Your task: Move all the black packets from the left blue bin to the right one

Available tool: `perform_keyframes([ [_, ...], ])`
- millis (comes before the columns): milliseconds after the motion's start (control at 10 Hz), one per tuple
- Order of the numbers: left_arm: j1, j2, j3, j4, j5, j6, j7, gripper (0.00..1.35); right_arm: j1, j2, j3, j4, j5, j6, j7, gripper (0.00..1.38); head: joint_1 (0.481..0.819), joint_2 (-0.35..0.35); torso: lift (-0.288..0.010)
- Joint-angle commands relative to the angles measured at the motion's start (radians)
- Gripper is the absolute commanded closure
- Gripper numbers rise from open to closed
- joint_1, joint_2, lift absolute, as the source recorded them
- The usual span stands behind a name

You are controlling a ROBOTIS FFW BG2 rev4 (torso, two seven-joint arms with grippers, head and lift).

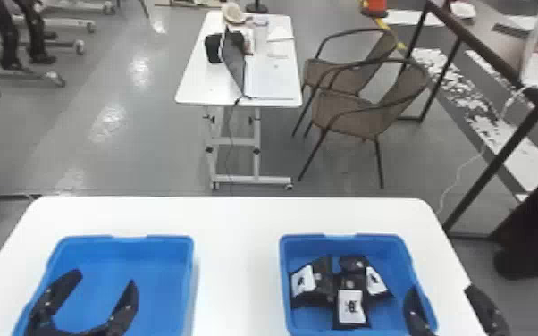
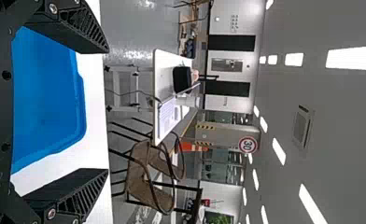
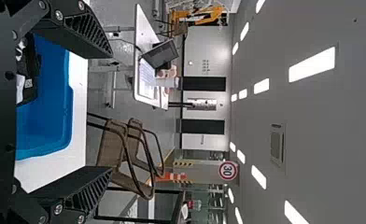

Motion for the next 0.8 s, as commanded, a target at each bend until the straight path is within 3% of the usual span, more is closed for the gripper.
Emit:
perform_keyframes([
  [0,0.0,-0.003,0.0,0.002,0.002,0.0,0.0,0.12,0.0,0.001,0.0,-0.001,0.0,0.003,0.0,0.17,0.695,-0.076,0.0],
  [700,0.002,-0.003,-0.002,0.007,0.013,0.003,-0.002,0.12,0.003,0.001,0.008,0.002,-0.012,0.008,0.0,0.17,0.695,-0.074,0.0],
])
